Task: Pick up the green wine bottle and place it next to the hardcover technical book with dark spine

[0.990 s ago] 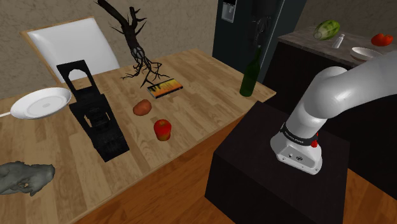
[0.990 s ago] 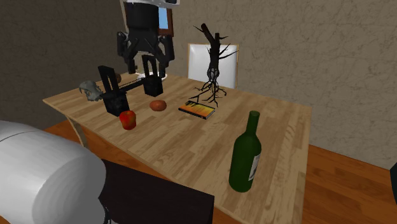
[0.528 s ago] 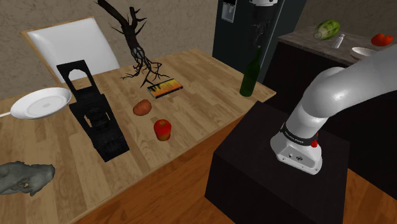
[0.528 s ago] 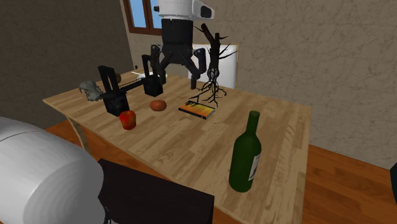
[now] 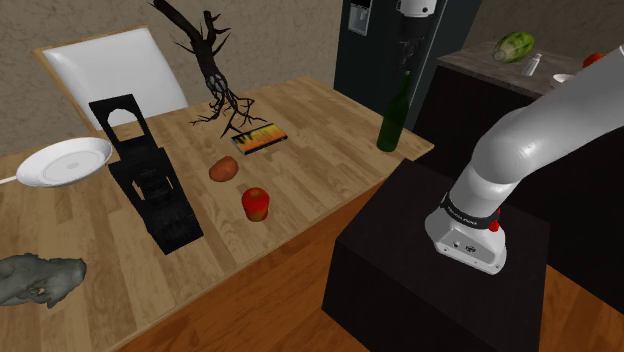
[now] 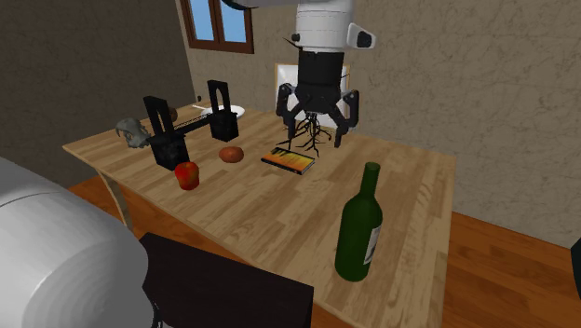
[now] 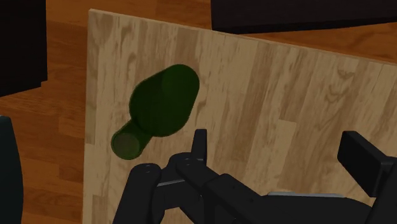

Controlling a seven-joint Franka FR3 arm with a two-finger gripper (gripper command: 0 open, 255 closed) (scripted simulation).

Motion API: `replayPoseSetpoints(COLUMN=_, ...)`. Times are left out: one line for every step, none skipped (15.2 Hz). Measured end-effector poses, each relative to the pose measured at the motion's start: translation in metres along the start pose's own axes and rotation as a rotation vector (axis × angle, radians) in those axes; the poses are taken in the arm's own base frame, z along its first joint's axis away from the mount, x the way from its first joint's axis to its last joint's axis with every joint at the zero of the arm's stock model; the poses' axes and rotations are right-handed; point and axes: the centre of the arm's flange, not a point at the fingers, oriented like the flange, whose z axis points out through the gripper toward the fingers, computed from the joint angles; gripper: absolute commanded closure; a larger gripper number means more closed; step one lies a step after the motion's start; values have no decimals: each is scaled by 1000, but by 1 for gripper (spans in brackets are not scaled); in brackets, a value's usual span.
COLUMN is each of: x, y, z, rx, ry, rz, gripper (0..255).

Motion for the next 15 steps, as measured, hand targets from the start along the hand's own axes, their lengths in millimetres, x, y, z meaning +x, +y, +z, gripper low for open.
replayPoseSetpoints(x=1, y=12, z=0, rx=0, ry=4, rz=5, gripper=0)
replayPoseSetpoints(x=5, y=25, z=3, rx=0, ry=8, rz=9, gripper=0)
replayPoseSetpoints(x=6, y=36, z=9, rx=0, ry=12, rz=14, gripper=0)
replayPoseSetpoints(x=13, y=49, z=12, rx=0, ry=16, rz=19, gripper=0)
replayPoseSetpoints(x=16, y=61, z=16, rx=0, ry=20, rz=23, gripper=0)
replayPoseSetpoints(x=21, y=73, z=20, rx=0, ry=24, rz=28, gripper=0)
replayPoseSetpoints(x=22, y=86, z=21, rx=0, ry=28, rz=33, gripper=0)
replayPoseSetpoints(x=26, y=101, z=25, rx=-1, ry=32, rz=38, gripper=0)
replayPoseSetpoints(x=29, y=110, z=27, rx=-1, ry=35, rz=41, gripper=0)
replayPoseSetpoints(x=30, y=113, z=30, rx=-2, ry=37, rz=43, gripper=0)
replayPoseSetpoints(x=30, y=115, z=35, rx=-2, ry=37, rz=44, gripper=0)
replayPoseSetpoints(x=31, y=117, z=40, rx=-2, ry=38, rz=44, gripper=0)
replayPoseSetpoints(x=32, y=117, z=44, rx=-2, ry=38, rz=44, gripper=0)
replayPoseSetpoints(x=31, y=119, z=50, rx=-2, ry=38, rz=44, gripper=0)
replayPoseSetpoints(x=31, y=118, z=56, rx=-2, ry=38, rz=44, gripper=0)
